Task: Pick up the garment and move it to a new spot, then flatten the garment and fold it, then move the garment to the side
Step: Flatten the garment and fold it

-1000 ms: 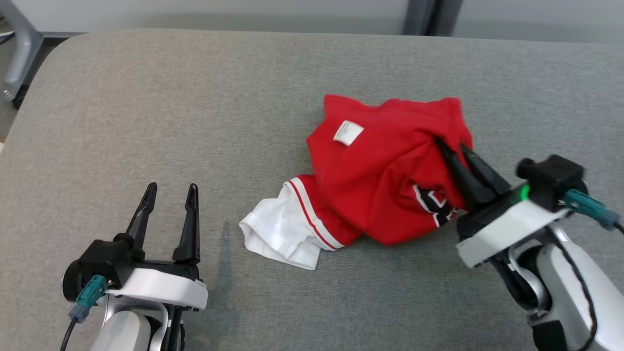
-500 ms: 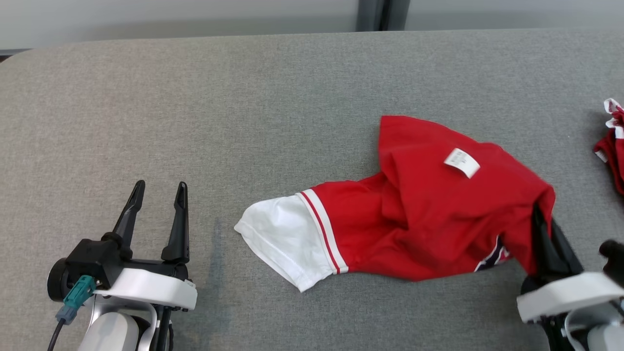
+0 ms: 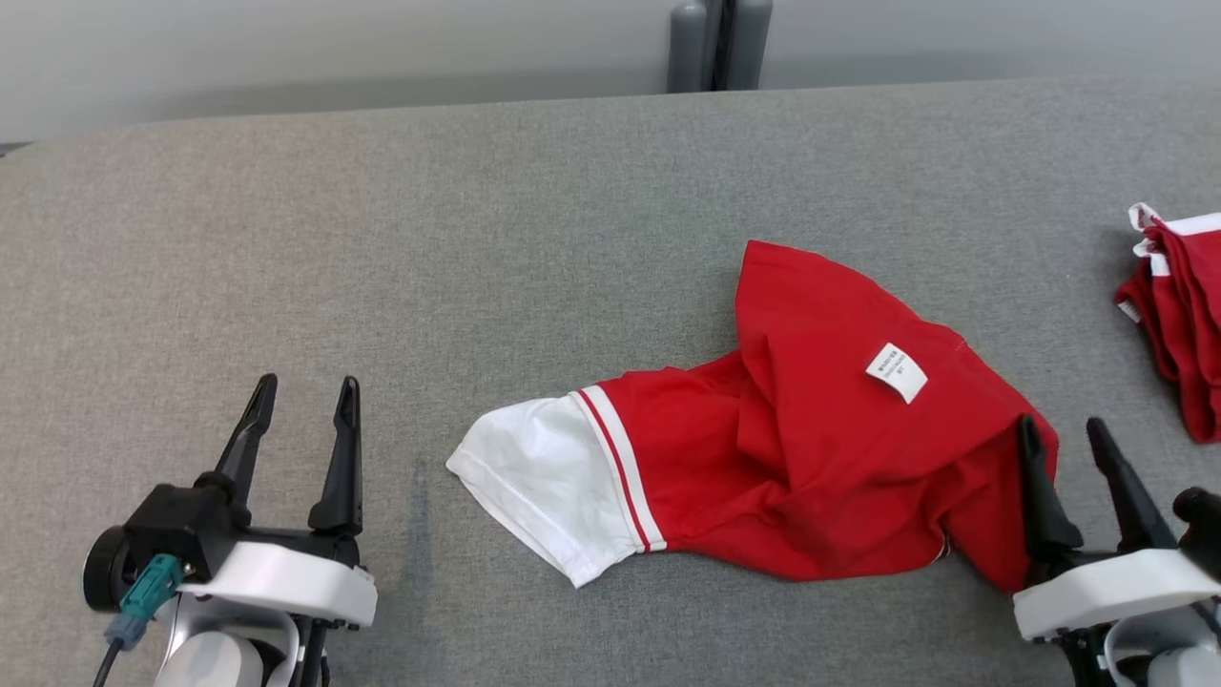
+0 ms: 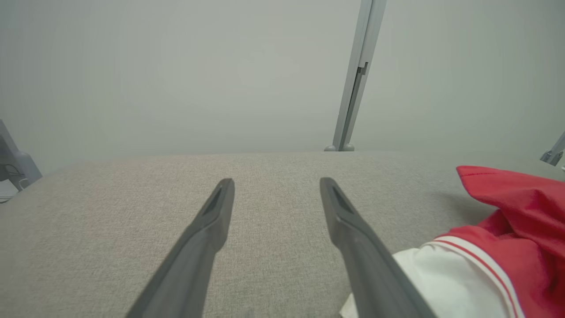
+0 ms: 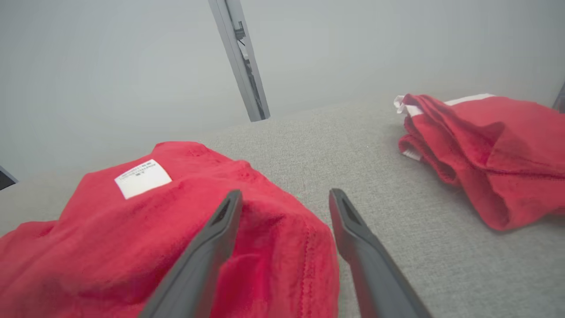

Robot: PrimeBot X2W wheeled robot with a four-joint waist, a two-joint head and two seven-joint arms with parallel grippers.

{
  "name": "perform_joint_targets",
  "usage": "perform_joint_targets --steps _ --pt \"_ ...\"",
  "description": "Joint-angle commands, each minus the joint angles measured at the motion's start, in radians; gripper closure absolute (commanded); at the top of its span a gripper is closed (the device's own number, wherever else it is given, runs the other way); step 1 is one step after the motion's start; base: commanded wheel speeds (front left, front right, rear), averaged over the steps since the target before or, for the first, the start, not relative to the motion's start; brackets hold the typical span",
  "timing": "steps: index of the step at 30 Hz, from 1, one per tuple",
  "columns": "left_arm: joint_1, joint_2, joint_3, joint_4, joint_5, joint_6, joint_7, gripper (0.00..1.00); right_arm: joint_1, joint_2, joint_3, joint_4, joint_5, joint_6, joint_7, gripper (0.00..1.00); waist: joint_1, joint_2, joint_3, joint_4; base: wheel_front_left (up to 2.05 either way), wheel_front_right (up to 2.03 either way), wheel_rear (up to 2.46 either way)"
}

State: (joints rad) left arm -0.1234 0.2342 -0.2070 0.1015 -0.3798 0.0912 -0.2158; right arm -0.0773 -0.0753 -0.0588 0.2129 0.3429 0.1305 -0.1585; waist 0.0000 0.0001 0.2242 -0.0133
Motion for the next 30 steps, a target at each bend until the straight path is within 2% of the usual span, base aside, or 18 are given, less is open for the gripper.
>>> perform_joint_targets --steps 1,9,15,30 --pt "0.018 0.008 0.005 -0.004 -0.006 0.008 -0.002 0.0 -0.012 -0.015 -0.009 -0.036 -0.025 0.001 0.01 0.0 0.0 -0.0001 -0.014 -0.005 0.0 0.0 0.0" --pt "0.049 0.014 0.004 -0.02 -0.01 0.021 -0.003 0.0 0.006 -0.037 0.024 -0.186 -0.083 0.001 0.086 0.0 0.0 -0.0001 -0.055 -0.008 0.0 0.0 0.0" --pt "0.074 0.02 0.001 -0.025 -0.009 0.027 -0.002 0.0 0.046 -0.037 0.041 -0.247 -0.093 0.0 0.127 0.0 0.0 -0.0001 -0.077 -0.008 0.0 0.0 0.0" --pt "0.09 0.026 -0.019 -0.052 -0.011 0.036 0.019 0.0 0.096 -0.019 0.044 -0.296 -0.089 0.001 0.152 0.0 0.0 -0.0001 -0.084 -0.013 0.0 0.0 0.0"
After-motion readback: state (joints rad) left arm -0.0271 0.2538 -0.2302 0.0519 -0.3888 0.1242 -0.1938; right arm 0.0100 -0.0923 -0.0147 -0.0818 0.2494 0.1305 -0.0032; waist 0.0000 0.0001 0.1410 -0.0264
